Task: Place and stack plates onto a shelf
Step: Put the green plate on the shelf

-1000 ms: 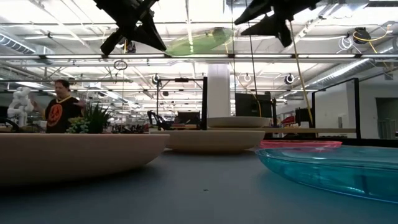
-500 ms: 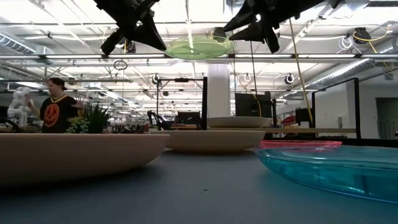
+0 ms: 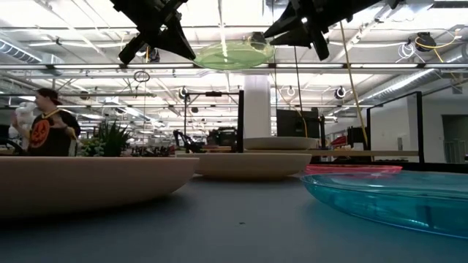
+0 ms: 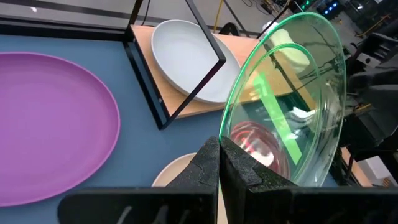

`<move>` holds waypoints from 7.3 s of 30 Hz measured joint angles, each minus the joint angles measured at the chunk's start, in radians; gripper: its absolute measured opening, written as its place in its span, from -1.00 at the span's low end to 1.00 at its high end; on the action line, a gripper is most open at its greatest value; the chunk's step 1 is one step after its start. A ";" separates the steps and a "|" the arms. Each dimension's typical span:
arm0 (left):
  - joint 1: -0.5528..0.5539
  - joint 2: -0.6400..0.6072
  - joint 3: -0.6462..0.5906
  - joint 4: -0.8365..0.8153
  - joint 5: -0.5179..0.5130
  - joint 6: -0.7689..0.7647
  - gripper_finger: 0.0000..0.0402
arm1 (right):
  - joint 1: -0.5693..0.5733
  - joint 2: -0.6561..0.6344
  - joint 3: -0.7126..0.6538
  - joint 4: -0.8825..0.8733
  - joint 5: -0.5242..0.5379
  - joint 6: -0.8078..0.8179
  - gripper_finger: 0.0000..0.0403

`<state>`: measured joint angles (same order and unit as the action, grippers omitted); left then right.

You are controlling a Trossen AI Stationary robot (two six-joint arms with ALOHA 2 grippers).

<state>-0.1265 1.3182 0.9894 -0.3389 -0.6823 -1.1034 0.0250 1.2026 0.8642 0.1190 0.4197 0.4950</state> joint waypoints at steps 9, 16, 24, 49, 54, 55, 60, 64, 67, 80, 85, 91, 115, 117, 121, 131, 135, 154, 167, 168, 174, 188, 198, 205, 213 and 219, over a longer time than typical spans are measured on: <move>0.001 0.000 0.000 -0.002 0.000 0.007 -0.99 | 0.000 0.000 0.000 0.000 0.024 -0.021 -0.23; 0.001 0.000 0.000 -0.002 -0.001 0.010 -0.99 | -0.002 0.028 0.000 0.000 0.009 -0.013 -0.40; 0.001 0.000 0.000 -0.001 -0.003 0.028 -0.99 | -0.007 0.057 0.000 -0.003 -0.054 0.020 -0.83; 0.000 -0.048 0.000 0.056 0.117 0.031 0.06 | -0.024 0.015 0.000 -0.077 -0.085 0.135 -0.99; 0.001 -0.119 0.000 0.054 0.117 0.074 0.10 | -0.024 -0.052 0.000 -0.177 -0.084 0.210 -1.00; 0.000 -0.131 0.000 0.053 0.117 0.096 0.10 | -0.024 -0.069 0.000 -0.201 -0.084 0.221 -1.00; 0.020 -0.194 0.000 0.052 0.115 0.203 0.10 | -0.024 -0.149 0.000 -0.308 -0.084 0.309 -1.00; 0.051 -0.223 0.000 0.051 0.114 0.262 0.10 | -0.024 -0.221 0.000 -0.381 -0.085 0.364 -1.00; 0.076 -0.234 0.000 0.052 0.113 0.312 0.10 | -0.024 -0.275 0.000 -0.443 -0.085 0.418 -1.00; 0.131 -0.235 0.000 0.051 0.109 0.488 0.10 | -0.002 -0.455 0.000 -0.586 -0.083 0.813 -1.00; 0.153 -0.235 0.000 0.051 0.130 0.476 0.10 | 0.060 -0.444 0.000 -0.578 0.005 0.886 -1.00; 0.167 -0.244 0.000 0.053 0.268 0.459 0.10 | 0.131 -0.428 0.000 -0.550 0.144 0.950 -1.00; 0.160 -0.274 0.000 -0.024 0.420 0.498 0.10 | 0.411 -0.425 -0.267 -0.197 0.770 1.194 -1.00; 0.155 -0.274 0.000 -0.028 0.420 0.497 0.10 | 0.420 -0.426 -0.277 -0.197 0.816 1.203 -1.00; 0.138 -0.274 0.000 -0.034 0.422 0.497 0.10 | 0.428 -0.431 -0.302 -0.197 0.894 1.210 -1.00; 0.130 -0.274 0.000 -0.034 0.424 0.501 0.10 | 0.428 -0.430 -0.428 -0.198 1.021 1.410 -1.00; 0.130 -0.274 0.000 -0.034 0.423 0.499 0.10 | 0.428 -0.430 -0.468 -0.197 1.062 1.478 -1.00; 0.140 -0.274 0.000 -0.035 0.413 0.518 0.10 | 0.247 -0.430 -0.564 -0.197 1.073 1.510 -1.00; 0.146 -0.274 0.000 -0.033 0.413 0.519 0.10 | 0.086 -0.430 -0.589 -0.217 0.965 1.506 -1.00; 0.146 -0.274 0.000 -0.034 0.413 0.519 0.10 | 0.077 -0.430 -0.589 -0.224 0.964 1.509 -1.00; 0.146 -0.274 0.000 -0.033 0.413 0.520 0.10 | 0.011 -0.429 -0.589 -0.294 0.855 1.542 -1.00; 0.146 -0.274 0.000 -0.032 0.413 0.520 0.10 | -0.098 -0.424 -0.589 -0.443 0.727 1.614 -1.00; 0.146 -0.274 0.000 -0.032 0.413 0.520 0.10 | -0.151 -0.424 -0.588 -0.495 0.670 1.614 -1.00; 0.146 -0.274 0.000 -0.032 0.413 0.520 0.10 | -0.199 -0.422 -0.588 -0.518 0.595 1.614 -1.00; 0.146 -0.274 0.000 -0.034 0.413 0.520 0.10 | -0.244 -0.422 -0.588 -0.520 0.569 1.614 -1.00; 0.146 -0.274 0.000 -0.034 0.413 0.520 0.10 | -0.273 -0.415 -0.588 -0.527 0.508 1.613 -1.00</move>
<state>0.0196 1.0439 0.9897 -0.3729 -0.2695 -0.5835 -0.2479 0.7879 0.2760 -0.4080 0.9280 2.1083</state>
